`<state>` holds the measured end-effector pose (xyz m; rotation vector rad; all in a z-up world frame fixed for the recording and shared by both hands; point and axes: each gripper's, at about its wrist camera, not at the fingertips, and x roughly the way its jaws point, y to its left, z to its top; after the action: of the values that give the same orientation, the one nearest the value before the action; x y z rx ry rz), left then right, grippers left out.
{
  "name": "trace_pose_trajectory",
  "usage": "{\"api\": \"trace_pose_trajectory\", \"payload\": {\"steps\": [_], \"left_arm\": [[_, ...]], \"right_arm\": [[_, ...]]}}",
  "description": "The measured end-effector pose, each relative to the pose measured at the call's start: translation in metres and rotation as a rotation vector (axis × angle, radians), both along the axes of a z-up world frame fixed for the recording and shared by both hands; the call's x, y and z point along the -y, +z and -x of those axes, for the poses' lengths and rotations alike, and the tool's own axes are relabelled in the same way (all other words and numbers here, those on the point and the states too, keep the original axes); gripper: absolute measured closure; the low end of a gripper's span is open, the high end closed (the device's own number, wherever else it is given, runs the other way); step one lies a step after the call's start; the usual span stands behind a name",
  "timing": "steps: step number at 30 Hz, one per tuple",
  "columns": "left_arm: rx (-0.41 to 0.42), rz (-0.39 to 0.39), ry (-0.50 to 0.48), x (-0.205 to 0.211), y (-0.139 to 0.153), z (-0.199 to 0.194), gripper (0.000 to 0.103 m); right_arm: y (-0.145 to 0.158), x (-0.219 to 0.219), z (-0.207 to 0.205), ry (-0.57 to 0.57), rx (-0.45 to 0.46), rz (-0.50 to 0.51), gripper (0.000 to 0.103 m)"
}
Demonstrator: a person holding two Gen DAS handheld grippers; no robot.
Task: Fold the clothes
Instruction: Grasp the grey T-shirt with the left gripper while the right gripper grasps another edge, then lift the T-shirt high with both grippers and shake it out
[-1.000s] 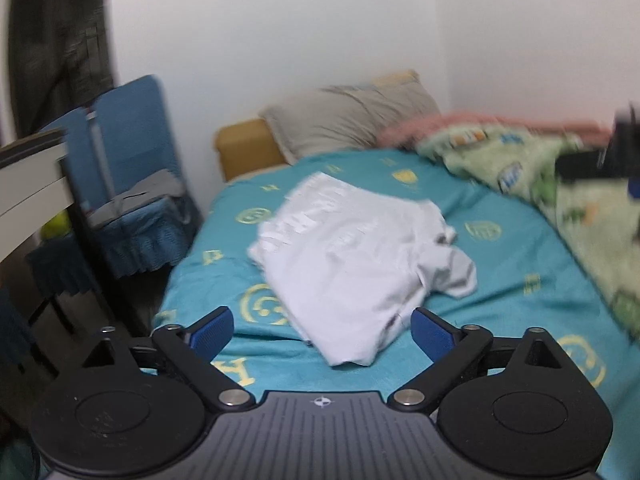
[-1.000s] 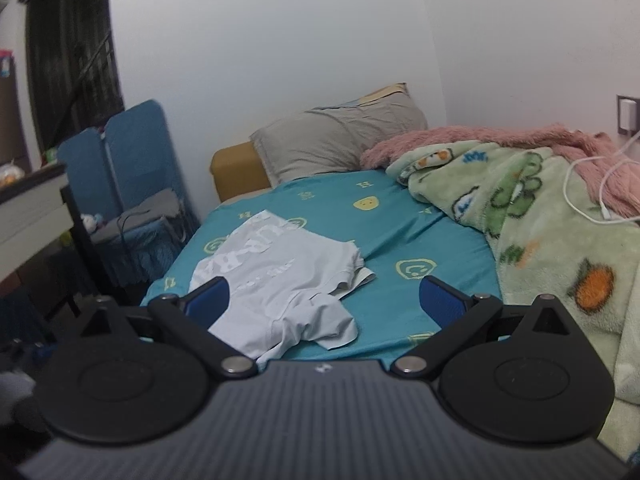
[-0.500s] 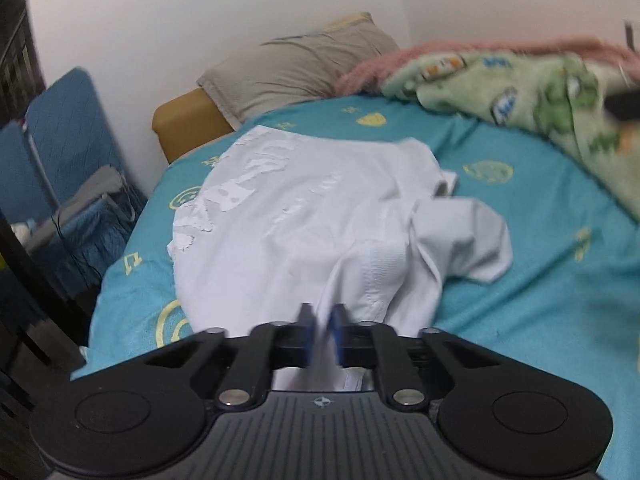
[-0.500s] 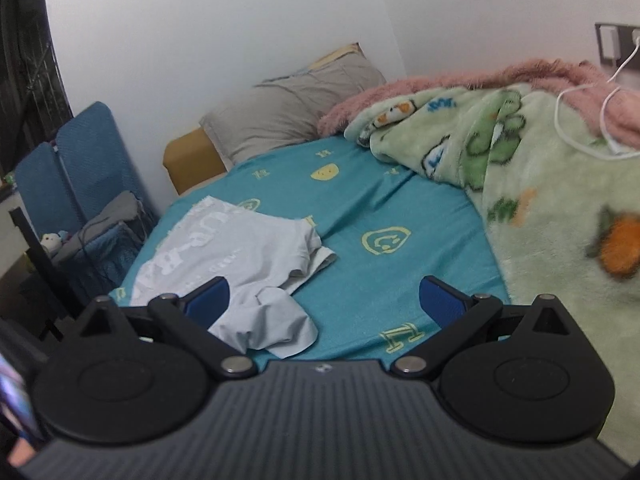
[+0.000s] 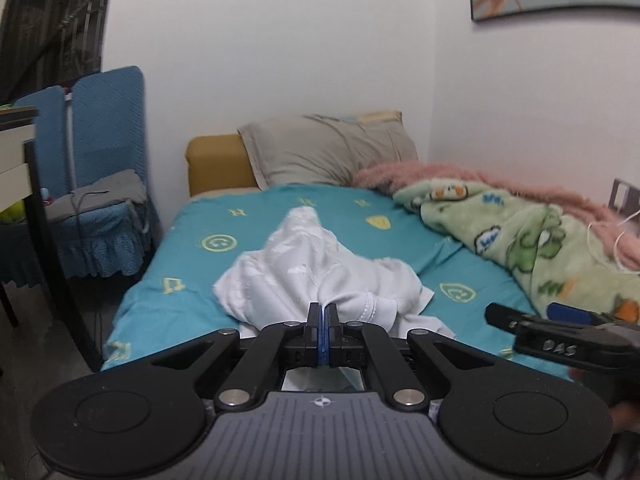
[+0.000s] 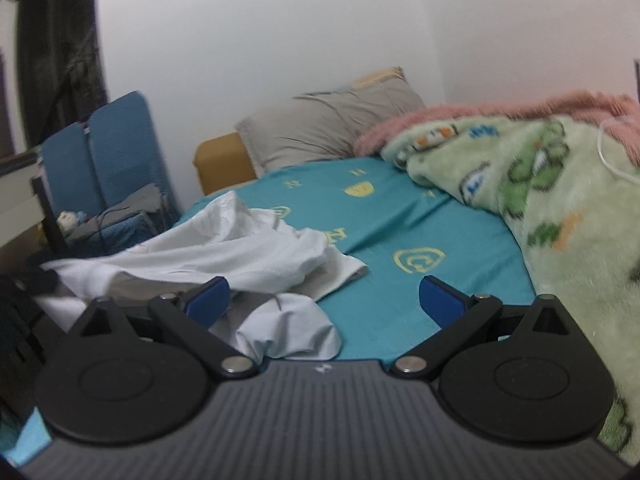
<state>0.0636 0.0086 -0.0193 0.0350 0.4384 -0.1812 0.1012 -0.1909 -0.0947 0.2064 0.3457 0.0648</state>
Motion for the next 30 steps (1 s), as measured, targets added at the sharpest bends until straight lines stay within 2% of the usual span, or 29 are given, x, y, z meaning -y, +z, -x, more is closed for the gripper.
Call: {"api": "trace_pose_trajectory", "payload": {"steps": [6, 10, 14, 18, 23, 26, 28, 30], "left_arm": [[0.063, 0.114, 0.043, -0.039, 0.03, 0.051, 0.103], [0.068, 0.19, 0.041, -0.057, 0.035, 0.064, 0.102], [0.024, 0.24, 0.035, -0.065, 0.023, 0.057, 0.102], [-0.007, 0.271, 0.055, -0.074, 0.007, 0.045, 0.102], [-0.035, 0.326, 0.116, -0.09, -0.005, 0.026, 0.102], [-0.041, 0.357, 0.156, -0.099, -0.009, 0.019, 0.102], [-0.042, 0.371, 0.174, -0.102, -0.008, 0.014, 0.102], [-0.032, 0.372, 0.184, -0.103, -0.006, 0.015, 0.102]], "right_arm": [[0.014, -0.03, 0.025, 0.082, 0.016, 0.111, 0.0], [0.021, -0.053, 0.033, 0.148, -0.005, 0.158, 0.0], [0.016, -0.085, 0.023, 0.225, -0.033, 0.228, 0.0], [-0.002, -0.107, -0.003, 0.268, -0.088, 0.228, 0.0], [-0.03, -0.13, -0.034, 0.365, -0.162, 0.278, 0.0], [-0.042, -0.138, -0.042, 0.413, -0.153, 0.332, 0.0], [-0.042, -0.136, -0.045, 0.38, -0.139, 0.328, 0.0], [-0.036, -0.123, -0.048, 0.307, -0.122, 0.26, 0.0]]}}
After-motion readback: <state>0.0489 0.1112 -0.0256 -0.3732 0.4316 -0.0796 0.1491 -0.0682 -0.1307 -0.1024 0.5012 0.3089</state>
